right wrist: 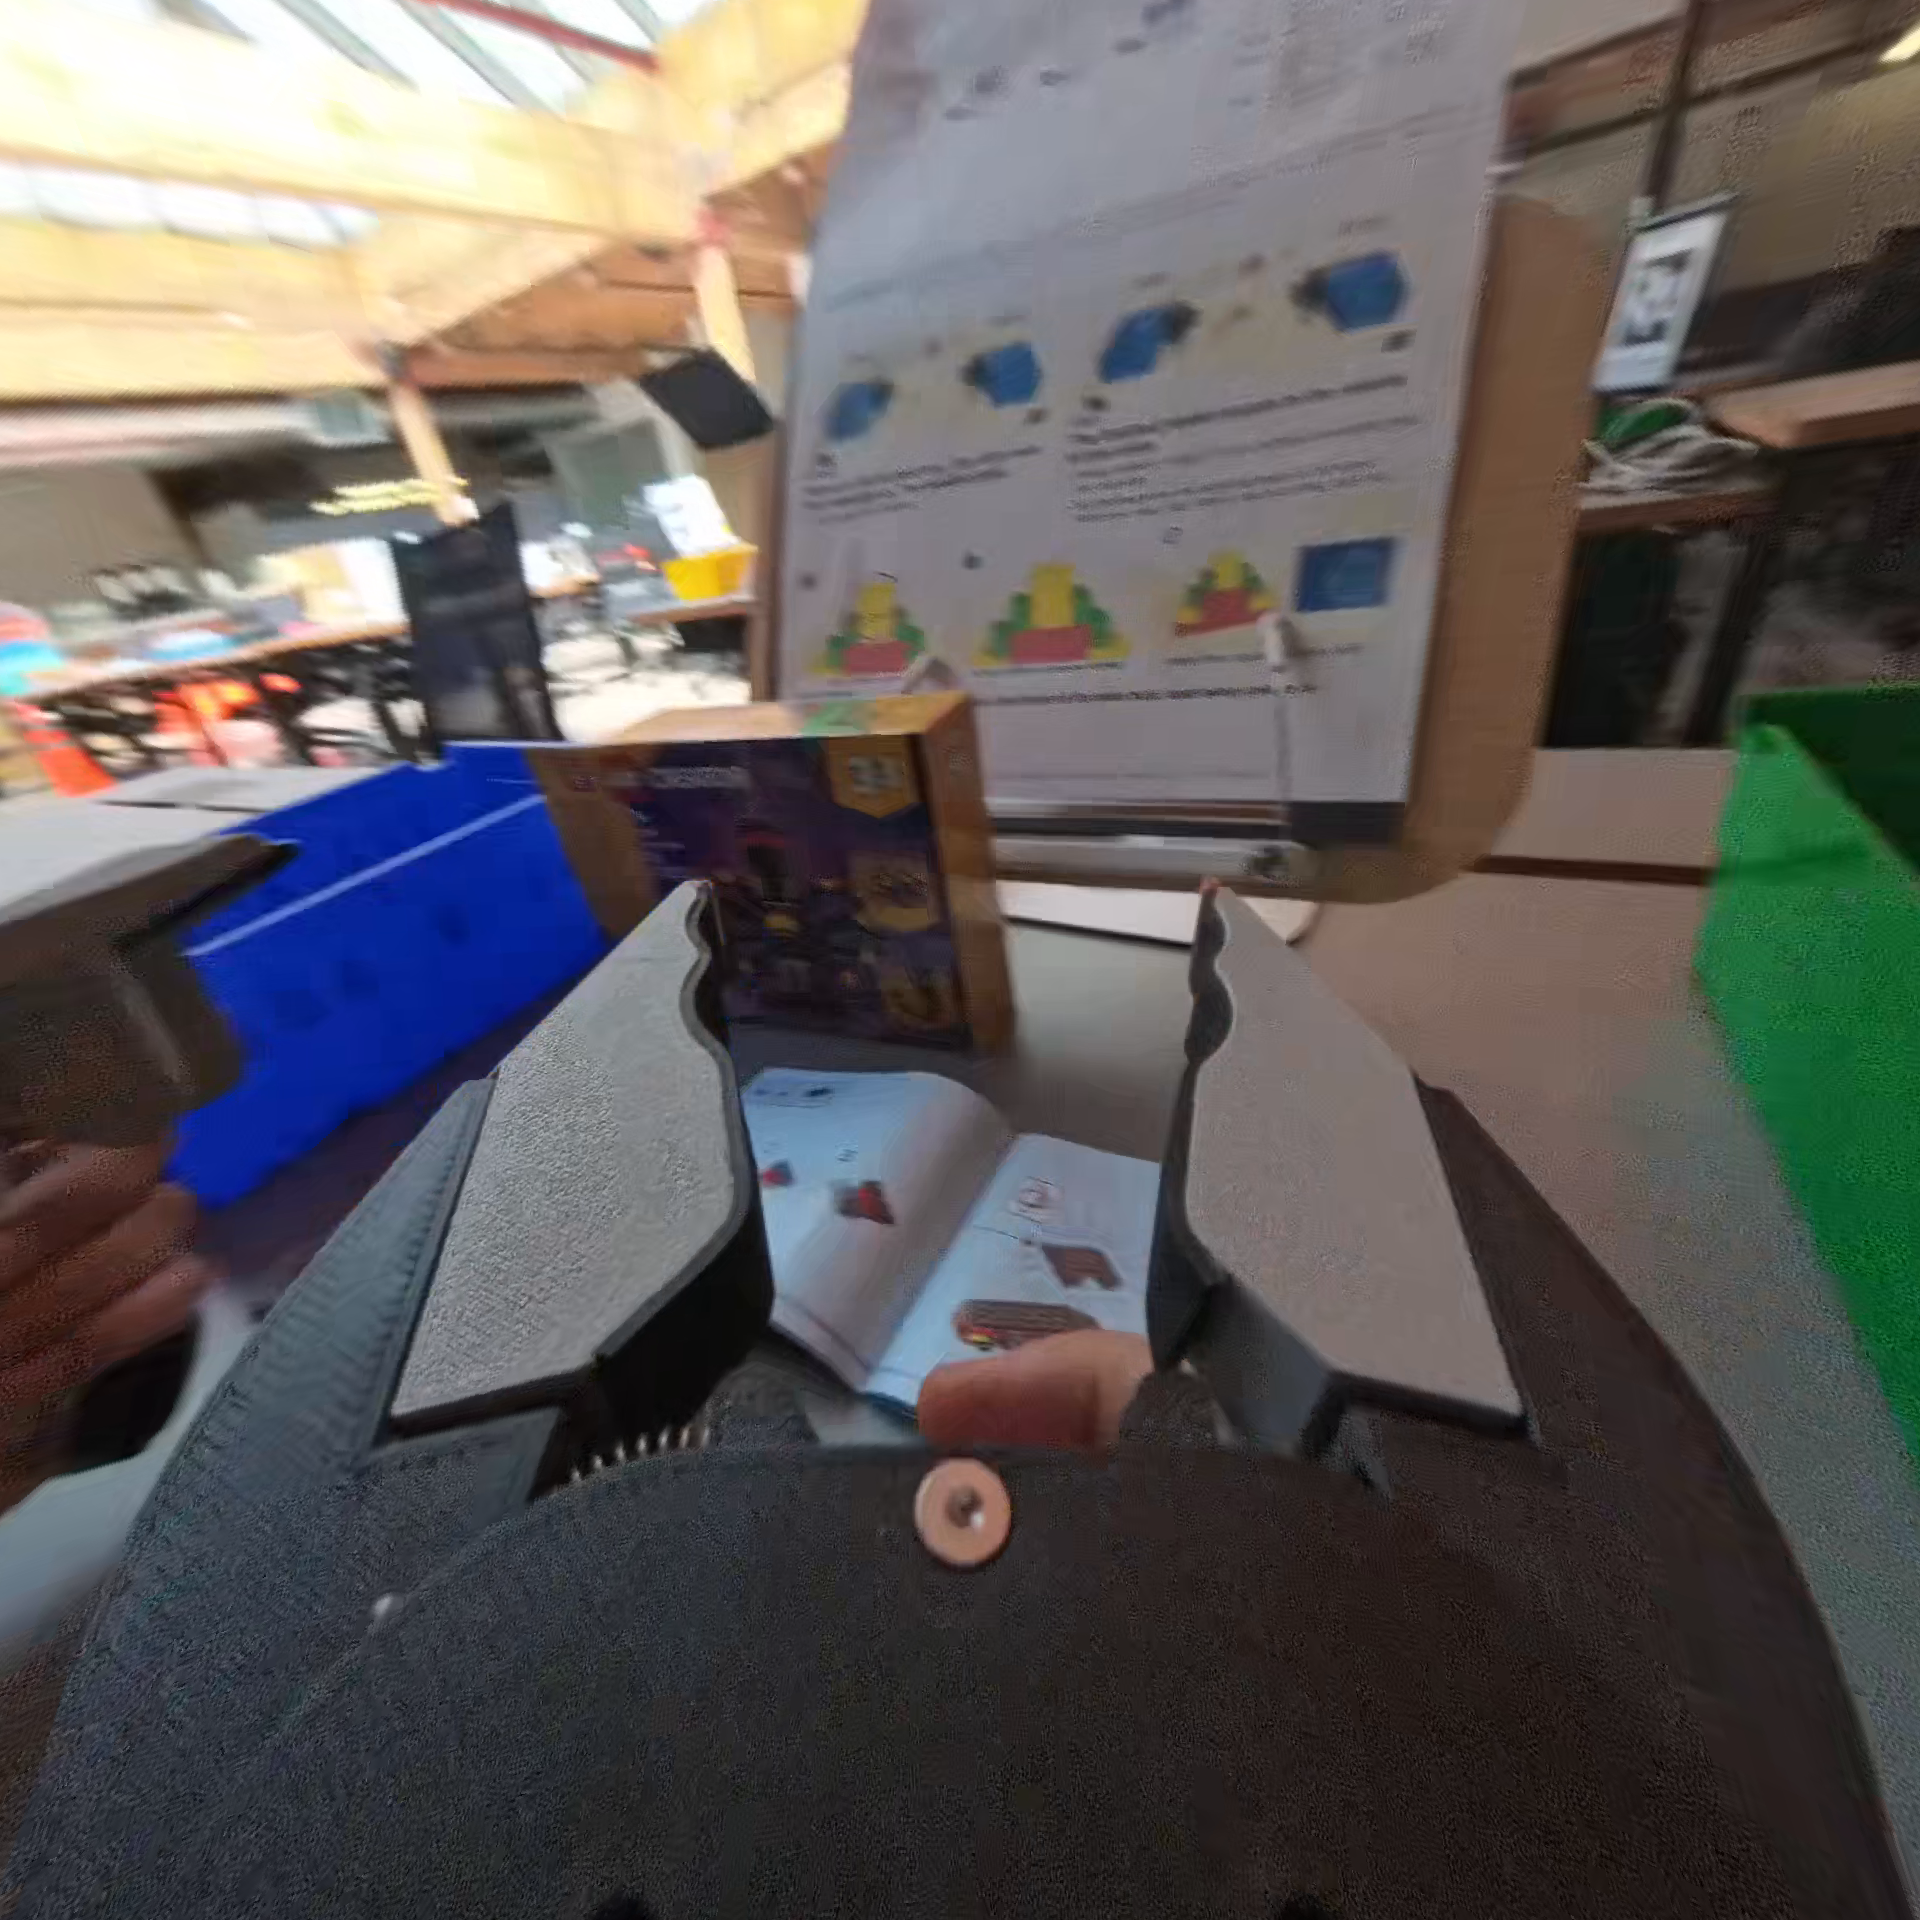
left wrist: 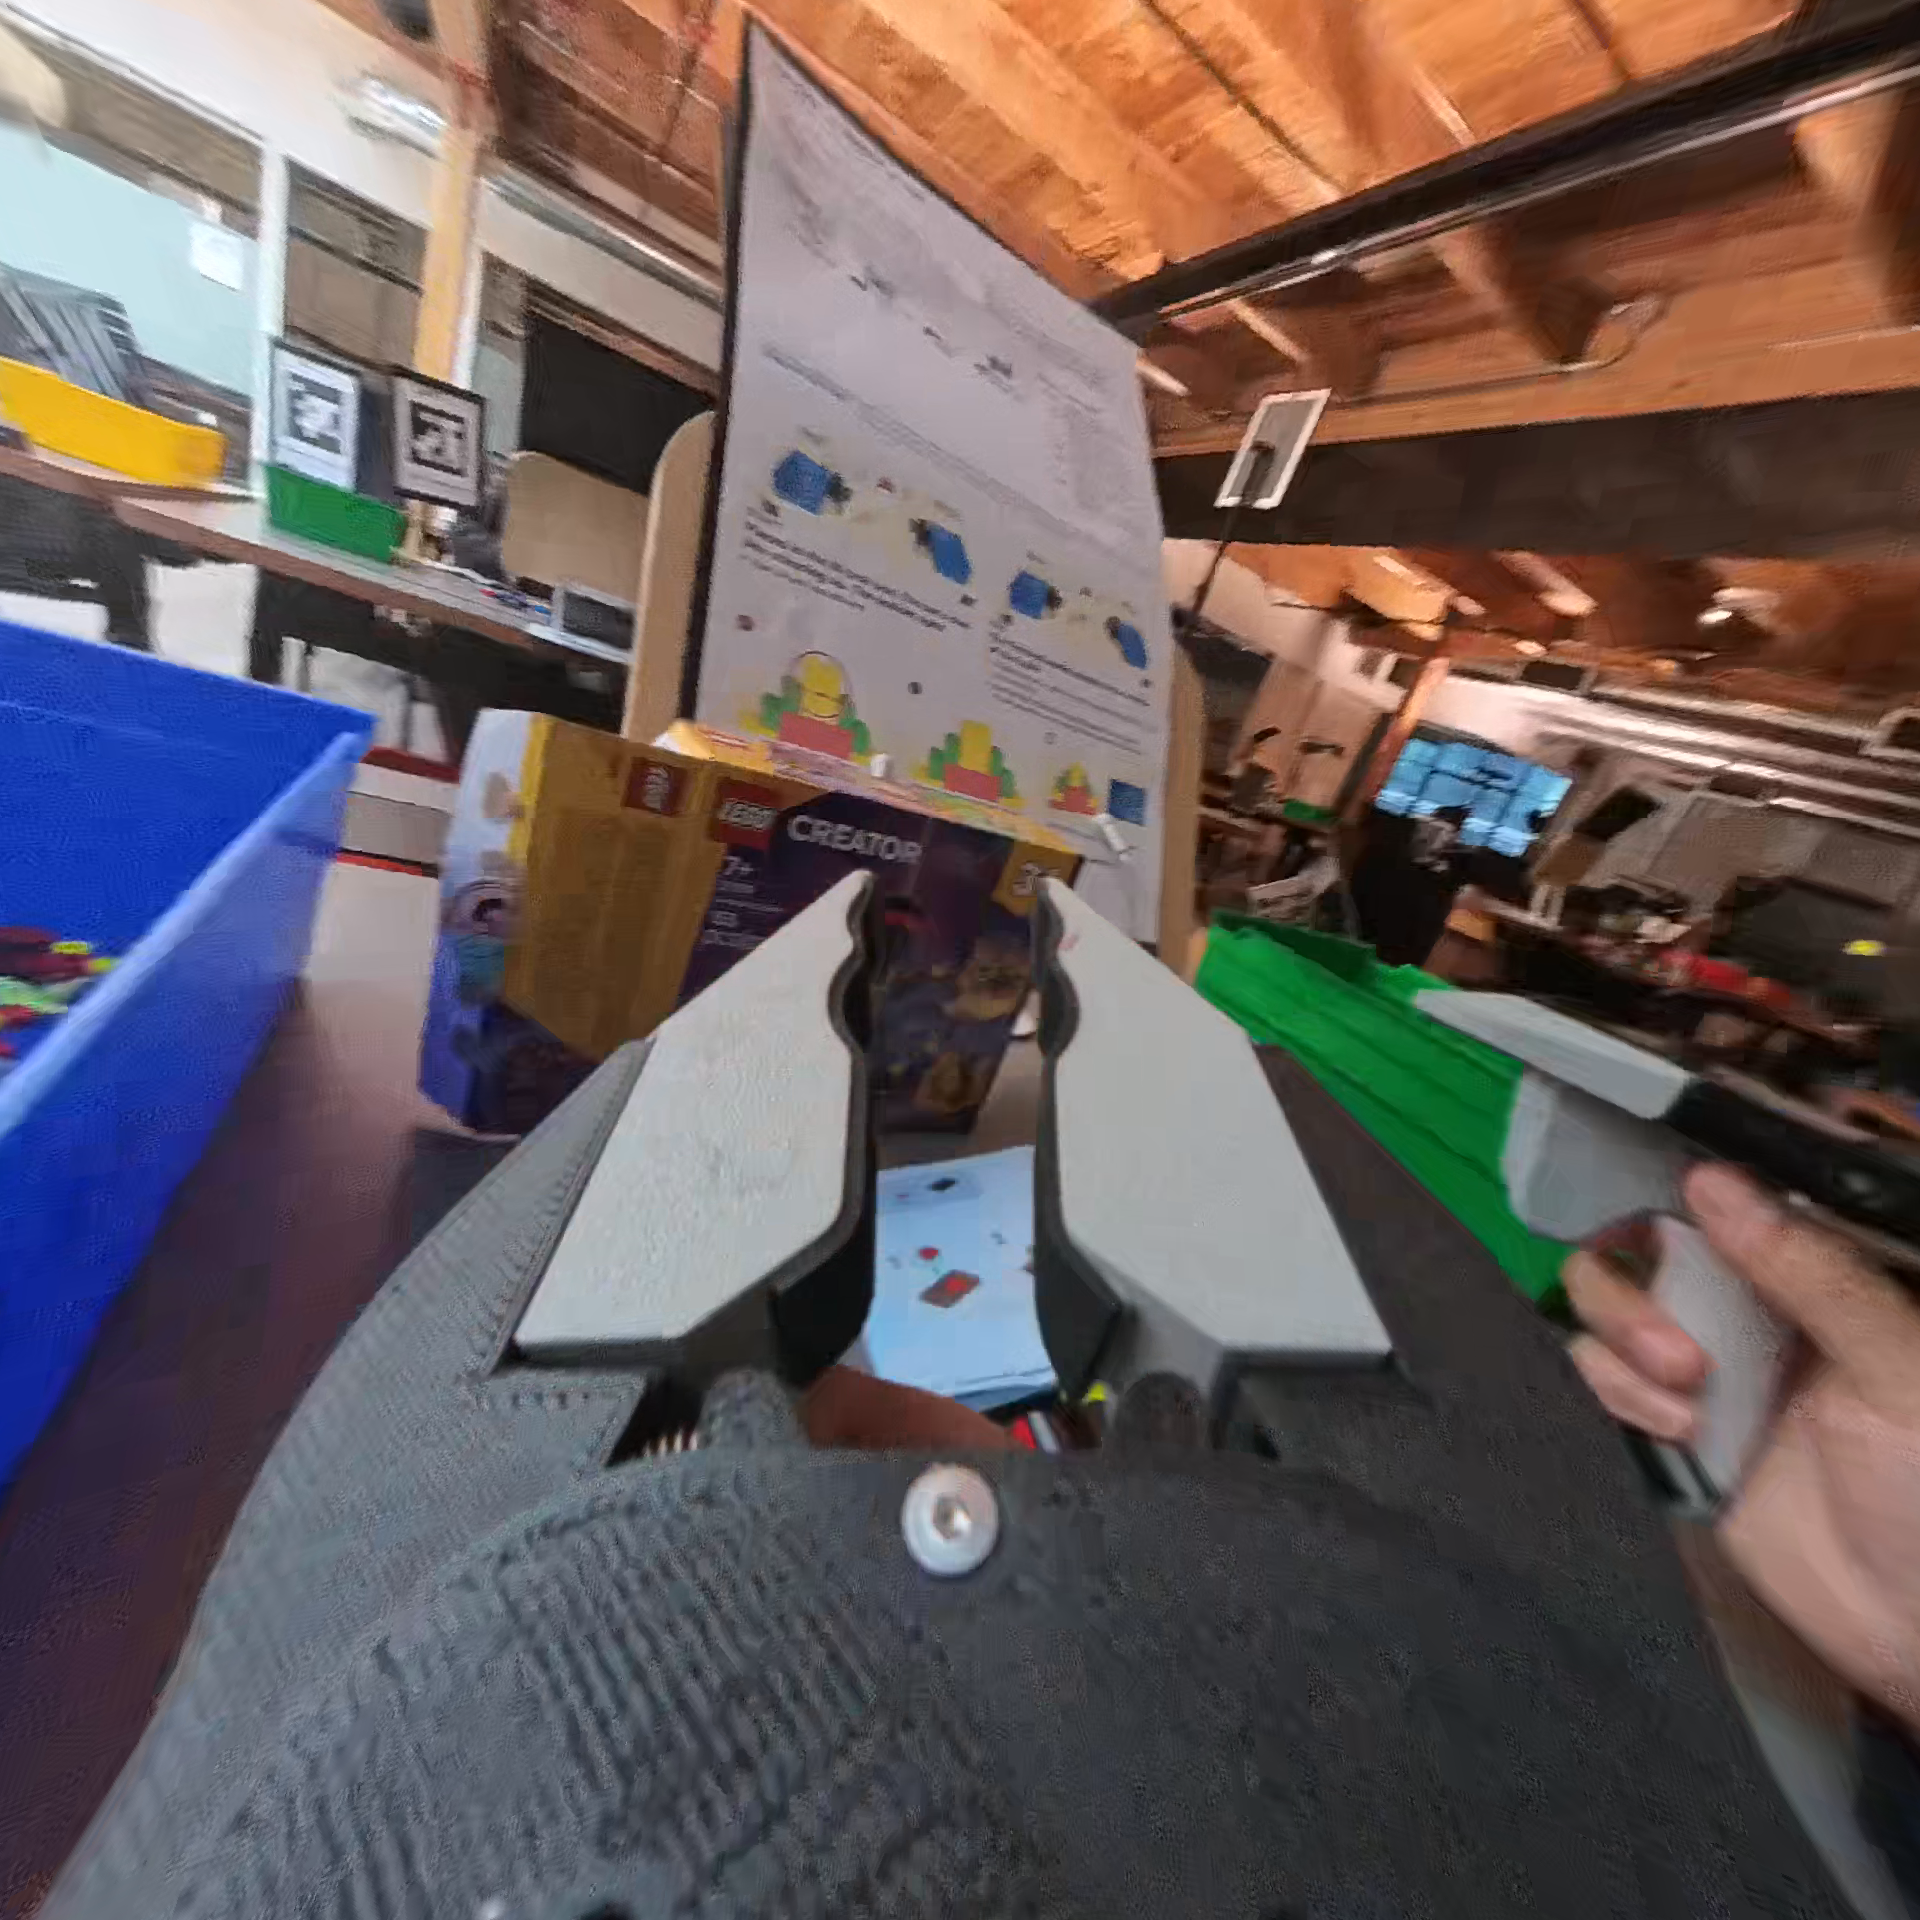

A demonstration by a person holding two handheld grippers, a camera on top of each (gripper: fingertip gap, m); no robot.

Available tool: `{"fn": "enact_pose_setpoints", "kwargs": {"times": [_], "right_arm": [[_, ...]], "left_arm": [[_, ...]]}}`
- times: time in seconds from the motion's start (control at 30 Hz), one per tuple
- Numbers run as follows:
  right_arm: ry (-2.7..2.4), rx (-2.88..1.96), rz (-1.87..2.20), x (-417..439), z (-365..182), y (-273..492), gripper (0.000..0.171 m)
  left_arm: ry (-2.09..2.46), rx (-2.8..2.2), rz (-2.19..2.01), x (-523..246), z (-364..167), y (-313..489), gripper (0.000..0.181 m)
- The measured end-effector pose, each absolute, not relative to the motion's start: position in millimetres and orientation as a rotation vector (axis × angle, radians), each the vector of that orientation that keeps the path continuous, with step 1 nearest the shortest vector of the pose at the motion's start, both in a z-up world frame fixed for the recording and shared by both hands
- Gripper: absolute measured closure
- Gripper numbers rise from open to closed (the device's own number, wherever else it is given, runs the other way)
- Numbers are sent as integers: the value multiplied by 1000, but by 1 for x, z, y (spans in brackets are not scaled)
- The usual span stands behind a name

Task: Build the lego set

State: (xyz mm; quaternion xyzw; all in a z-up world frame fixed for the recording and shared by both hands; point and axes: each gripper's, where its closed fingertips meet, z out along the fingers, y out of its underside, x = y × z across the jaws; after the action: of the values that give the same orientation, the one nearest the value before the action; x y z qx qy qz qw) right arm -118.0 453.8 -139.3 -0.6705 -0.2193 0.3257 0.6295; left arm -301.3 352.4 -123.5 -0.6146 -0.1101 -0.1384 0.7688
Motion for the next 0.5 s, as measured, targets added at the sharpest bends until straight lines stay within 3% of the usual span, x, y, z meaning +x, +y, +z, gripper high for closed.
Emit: {"fn": "enact_pose_setpoints", "kwargs": {"times": [0.1,0.23,0.33,0.5], "right_arm": [[-417,-1639,399,-74,-157,489,82],[-490,-1713,338,-63,-175,496,79],[-705,-1733,477,-87,-191,480,88],[-1081,-1619,631,-128,-203,430,87]], "left_arm": [[-196,-1417,-41,-305,-134,357,155],[-36,-1496,47,-278,-145,365,160],[30,-1520,139,-272,-150,367,161],[65,-1551,127,-266,-156,368,164]]}}
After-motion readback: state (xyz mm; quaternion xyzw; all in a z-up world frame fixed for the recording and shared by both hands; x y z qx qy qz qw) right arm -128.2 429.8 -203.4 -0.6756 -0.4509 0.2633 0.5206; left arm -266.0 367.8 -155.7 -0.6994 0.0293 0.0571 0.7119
